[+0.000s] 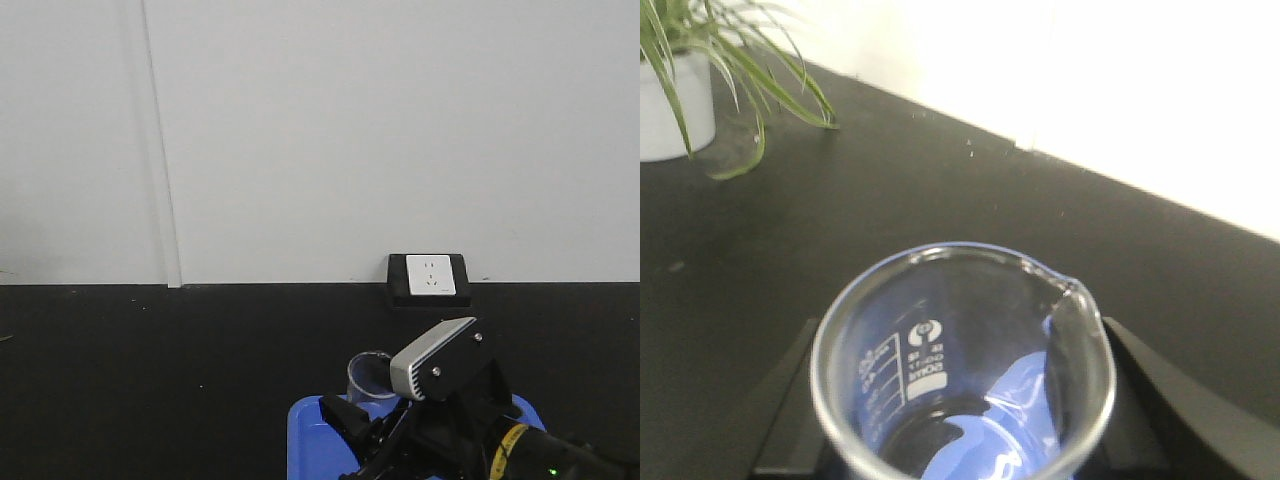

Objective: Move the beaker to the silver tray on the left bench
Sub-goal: 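Close the right gripper on the beaker and lift it, then hold the beaker in the right gripper while backing away from the bench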

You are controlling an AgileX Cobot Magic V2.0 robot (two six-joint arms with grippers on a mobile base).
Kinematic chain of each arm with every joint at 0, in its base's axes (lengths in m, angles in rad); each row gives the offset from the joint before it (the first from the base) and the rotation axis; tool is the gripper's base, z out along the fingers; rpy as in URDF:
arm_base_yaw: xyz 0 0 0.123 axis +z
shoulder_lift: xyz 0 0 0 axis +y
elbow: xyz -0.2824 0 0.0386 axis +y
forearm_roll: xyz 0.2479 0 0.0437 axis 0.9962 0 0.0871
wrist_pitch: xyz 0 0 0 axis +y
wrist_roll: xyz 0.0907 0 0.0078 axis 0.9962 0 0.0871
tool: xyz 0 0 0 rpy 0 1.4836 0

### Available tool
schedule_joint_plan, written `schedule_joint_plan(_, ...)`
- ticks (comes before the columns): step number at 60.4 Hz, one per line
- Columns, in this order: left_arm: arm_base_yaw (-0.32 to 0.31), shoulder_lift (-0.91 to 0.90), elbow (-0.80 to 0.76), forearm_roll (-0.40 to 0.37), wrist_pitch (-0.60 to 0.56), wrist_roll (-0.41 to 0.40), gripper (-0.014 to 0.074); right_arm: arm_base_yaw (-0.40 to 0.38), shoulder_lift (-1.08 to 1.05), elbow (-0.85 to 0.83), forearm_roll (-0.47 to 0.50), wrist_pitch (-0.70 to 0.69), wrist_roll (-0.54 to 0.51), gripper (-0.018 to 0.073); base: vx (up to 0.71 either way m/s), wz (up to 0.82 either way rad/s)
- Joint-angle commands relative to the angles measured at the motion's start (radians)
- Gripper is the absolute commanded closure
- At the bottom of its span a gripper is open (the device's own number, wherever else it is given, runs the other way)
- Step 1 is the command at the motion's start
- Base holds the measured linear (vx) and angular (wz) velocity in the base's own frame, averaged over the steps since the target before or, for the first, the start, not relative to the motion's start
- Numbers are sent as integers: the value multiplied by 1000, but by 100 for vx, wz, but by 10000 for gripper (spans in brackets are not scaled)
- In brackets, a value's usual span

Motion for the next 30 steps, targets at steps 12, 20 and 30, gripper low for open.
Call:
schedule_joint_plan(12, -5, -7, 20, -3, -81, -2, 595, 2, -120, -24, 7, 62, 9, 573, 0, 0)
schedule_joint_plan(20, -5, -7, 20, -3, -81, -2, 595, 2, -119, -24, 7, 62, 9, 573, 0, 0)
schedule_joint_plan(30, -5, -7, 20, -3, -81, -2, 595, 2, -119, -24, 7, 61, 9, 573, 0, 0)
